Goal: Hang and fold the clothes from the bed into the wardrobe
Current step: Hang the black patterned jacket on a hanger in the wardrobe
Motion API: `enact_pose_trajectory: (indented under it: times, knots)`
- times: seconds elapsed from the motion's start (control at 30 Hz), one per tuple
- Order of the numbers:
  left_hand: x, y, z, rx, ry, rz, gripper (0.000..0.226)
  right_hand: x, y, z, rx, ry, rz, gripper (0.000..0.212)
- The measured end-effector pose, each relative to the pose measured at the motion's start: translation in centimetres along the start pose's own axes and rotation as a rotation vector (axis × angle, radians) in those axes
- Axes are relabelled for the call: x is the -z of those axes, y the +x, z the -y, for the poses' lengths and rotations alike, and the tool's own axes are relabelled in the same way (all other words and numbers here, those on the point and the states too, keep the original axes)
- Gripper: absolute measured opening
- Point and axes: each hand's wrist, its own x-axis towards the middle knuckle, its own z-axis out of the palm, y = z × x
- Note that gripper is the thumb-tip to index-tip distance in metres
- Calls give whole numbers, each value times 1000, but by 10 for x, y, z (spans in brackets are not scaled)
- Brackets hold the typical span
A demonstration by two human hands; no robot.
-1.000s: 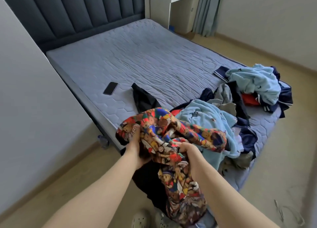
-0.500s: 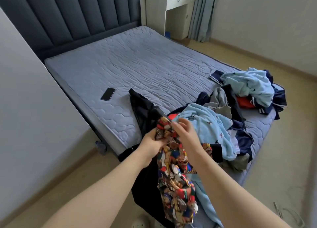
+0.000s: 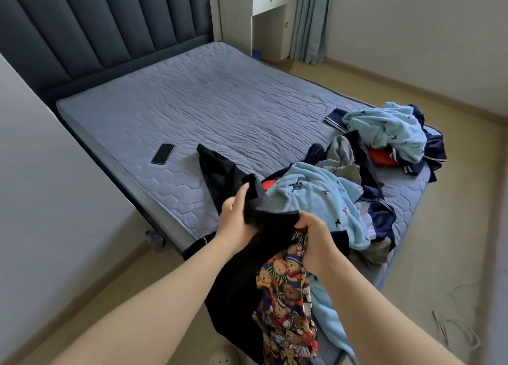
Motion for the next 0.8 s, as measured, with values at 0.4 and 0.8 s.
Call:
enact_pose_trajectory:
  times: [0.4,0.8]
  knots:
    - [6,-6,-29,-183,513,-55,32,5,4,12,409,-1038,-57,29]
    - [43,-5,-31,-93,453,217,52,-25,11,44,322,-93,-198,32]
